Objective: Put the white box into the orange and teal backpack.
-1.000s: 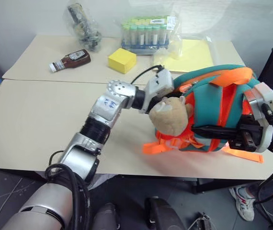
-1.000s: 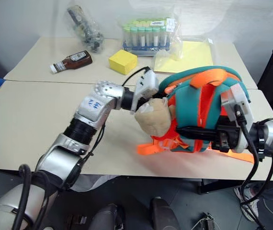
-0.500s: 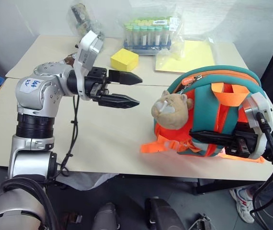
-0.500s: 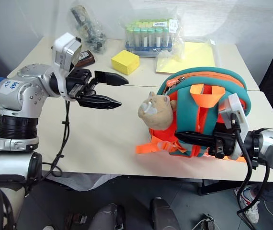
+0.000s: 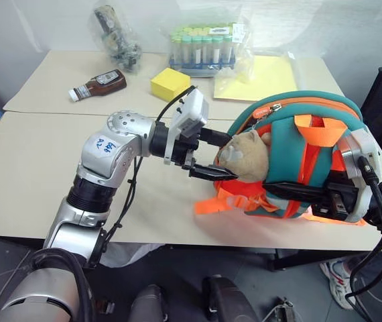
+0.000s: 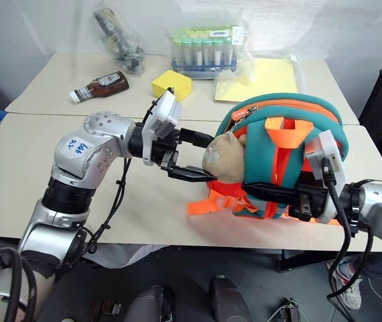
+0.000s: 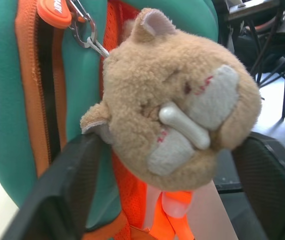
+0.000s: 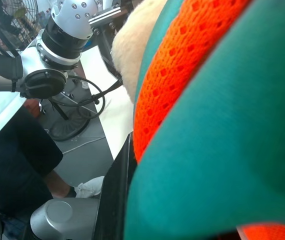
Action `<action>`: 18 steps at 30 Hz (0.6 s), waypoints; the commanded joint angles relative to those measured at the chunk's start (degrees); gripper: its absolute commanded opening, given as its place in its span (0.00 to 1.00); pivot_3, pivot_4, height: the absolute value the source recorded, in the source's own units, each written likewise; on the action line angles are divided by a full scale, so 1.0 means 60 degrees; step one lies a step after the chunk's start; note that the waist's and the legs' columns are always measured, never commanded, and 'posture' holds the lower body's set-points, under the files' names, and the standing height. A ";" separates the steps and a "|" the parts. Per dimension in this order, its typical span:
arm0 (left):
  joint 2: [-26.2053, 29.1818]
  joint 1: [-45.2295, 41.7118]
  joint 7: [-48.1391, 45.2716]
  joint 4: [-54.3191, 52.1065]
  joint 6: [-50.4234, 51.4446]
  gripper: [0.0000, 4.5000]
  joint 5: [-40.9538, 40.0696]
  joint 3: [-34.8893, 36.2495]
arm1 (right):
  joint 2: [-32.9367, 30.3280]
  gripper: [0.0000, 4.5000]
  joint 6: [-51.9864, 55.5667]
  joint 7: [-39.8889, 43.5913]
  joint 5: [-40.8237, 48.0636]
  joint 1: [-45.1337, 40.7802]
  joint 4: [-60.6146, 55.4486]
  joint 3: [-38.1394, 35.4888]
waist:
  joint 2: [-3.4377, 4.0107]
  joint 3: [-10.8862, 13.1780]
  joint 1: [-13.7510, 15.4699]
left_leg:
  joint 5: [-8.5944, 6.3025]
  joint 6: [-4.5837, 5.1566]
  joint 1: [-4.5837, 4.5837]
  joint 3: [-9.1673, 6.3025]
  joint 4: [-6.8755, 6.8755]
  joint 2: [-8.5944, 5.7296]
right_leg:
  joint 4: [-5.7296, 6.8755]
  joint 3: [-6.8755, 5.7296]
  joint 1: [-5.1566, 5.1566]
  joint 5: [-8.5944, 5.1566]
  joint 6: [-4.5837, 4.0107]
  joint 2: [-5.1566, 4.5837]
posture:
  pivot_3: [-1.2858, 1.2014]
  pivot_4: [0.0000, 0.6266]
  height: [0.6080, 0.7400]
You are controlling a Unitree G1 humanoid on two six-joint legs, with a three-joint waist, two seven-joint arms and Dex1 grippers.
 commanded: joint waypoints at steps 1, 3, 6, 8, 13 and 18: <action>-0.0146 -0.0193 0.0202 0.0160 -0.0141 0.62 -0.0058 0.0218 | 0.0024 0.00 -0.0266 -0.0058 0.0183 0.0050 -0.0378 -0.0275 | 0.0000 0.0000 0.0000 | 0.0000 0.0001 0.0000 0.0000 0.0001 -0.0001 | -0.0001 0.0000 0.0001 0.0000 0.0000 0.0000 | 0.52 0.24 1.00; -0.0267 -0.0257 0.0277 0.0232 -0.0069 0.50 -0.0195 0.0328 | 0.0022 0.00 -0.0306 -0.0096 0.0210 0.0077 -0.0399 -0.0274 | 0.0000 0.0000 -0.0001 | 0.0000 0.0002 0.0000 0.0001 0.0001 -0.0002 | -0.0001 0.0000 0.0001 0.0000 0.0001 -0.0001 | 0.52 0.24 1.00; -0.0468 -0.0376 0.0445 0.0279 0.0072 0.28 -0.0388 0.0519 | 0.0017 0.00 -0.0376 -0.0126 0.0206 0.0142 -0.0414 -0.0241 | 0.0000 0.0000 0.0003 | 0.0000 0.0002 -0.0002 -0.0001 0.0000 0.0000 | -0.0001 -0.0002 0.0000 0.0000 0.0001 0.0001 | 0.52 0.24 1.00; -0.0511 -0.0404 0.0469 0.0254 0.0157 0.17 -0.0463 0.0620 | 0.0009 0.00 -0.0390 -0.0141 0.0217 0.0156 -0.0406 -0.0234 | 0.0000 0.0000 -0.0008 | 0.0001 0.0002 -0.0002 -0.0001 0.0000 0.0000 | -0.0001 -0.0001 0.0000 0.0000 0.0001 0.0001 | 0.52 0.24 1.00; 0.0217 -0.0779 -0.0145 0.0516 0.0541 0.03 -0.0973 0.1220 | -0.0072 0.00 -0.0429 -0.0047 0.0093 0.0266 -0.0209 -0.0333 | 0.0000 0.0000 -0.0019 | 0.0001 0.0000 -0.0001 -0.0001 0.0000 0.0000 | 0.0001 -0.0002 -0.0001 0.0000 0.0001 0.0003 | 0.52 0.24 1.00; 0.1528 -0.1470 -0.1352 0.2100 0.0066 0.03 -0.0855 0.1551 | -0.0205 0.00 -0.0507 0.0161 -0.0037 0.0726 -0.0075 -0.0712 | 0.0000 0.0000 -0.0035 | 0.0004 -0.0005 0.0004 0.0002 -0.0007 0.0008 | 0.0002 -0.0008 -0.0004 -0.0001 -0.0002 0.0011 | 0.52 0.24 1.00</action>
